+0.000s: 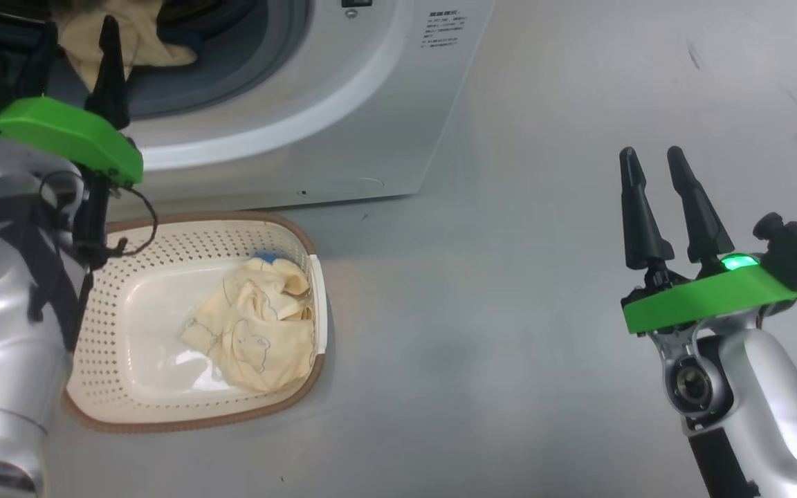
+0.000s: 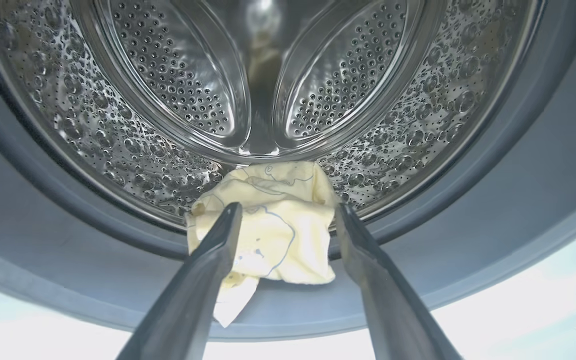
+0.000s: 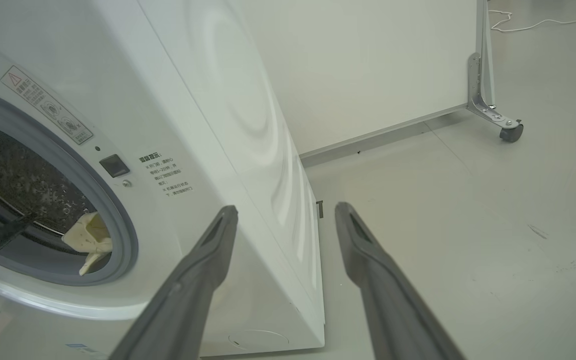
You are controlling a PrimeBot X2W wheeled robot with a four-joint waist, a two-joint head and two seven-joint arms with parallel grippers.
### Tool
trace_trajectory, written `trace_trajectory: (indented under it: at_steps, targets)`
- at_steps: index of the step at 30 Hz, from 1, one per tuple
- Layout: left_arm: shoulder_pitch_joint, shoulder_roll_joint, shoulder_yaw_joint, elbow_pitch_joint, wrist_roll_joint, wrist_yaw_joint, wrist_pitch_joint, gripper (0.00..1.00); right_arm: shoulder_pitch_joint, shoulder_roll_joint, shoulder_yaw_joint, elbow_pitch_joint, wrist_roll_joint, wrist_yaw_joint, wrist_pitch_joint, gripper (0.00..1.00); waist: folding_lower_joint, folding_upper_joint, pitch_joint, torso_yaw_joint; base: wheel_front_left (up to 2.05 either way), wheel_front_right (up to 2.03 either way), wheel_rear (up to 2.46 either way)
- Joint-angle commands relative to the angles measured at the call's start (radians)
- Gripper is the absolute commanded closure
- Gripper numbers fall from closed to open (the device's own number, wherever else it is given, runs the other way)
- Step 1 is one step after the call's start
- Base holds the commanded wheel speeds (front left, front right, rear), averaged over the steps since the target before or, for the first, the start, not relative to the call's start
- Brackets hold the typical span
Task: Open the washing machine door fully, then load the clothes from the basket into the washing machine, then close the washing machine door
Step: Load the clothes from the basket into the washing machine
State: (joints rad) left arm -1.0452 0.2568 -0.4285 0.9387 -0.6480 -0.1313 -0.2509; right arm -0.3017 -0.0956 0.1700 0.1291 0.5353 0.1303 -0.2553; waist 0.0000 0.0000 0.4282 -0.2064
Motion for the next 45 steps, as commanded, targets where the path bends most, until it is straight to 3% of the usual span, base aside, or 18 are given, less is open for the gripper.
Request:
trace_trajectory:
  at_steps: [1, 20, 45]
  targets:
    - [-0.002, 0.034, 0.036, -0.038, 0.016, 0.001, -0.011, 0.0, 0.009, -0.017, 0.011, -0.028, -0.004, 0.0, -0.006, 0.0, 0.0, 0.0, -0.02, 0.017, 0.0, 0.0, 0.0]
    - [0.371, -0.017, 0.217, -0.283, 0.192, 0.001, -0.011, 0.0, 0.112, -0.1, -0.025, -0.008, 0.001, 0.0, -0.006, 0.0, 0.0, 0.0, -0.192, 0.11, 0.0, 0.0, 0.0]
    - [0.804, -0.035, 0.356, -0.563, 0.274, 0.001, -0.011, 0.0, 0.26, -0.17, -0.068, -0.01, -0.022, 0.0, -0.006, 0.0, 0.0, 0.0, -0.313, 0.16, 0.0, 0.0, 0.0]
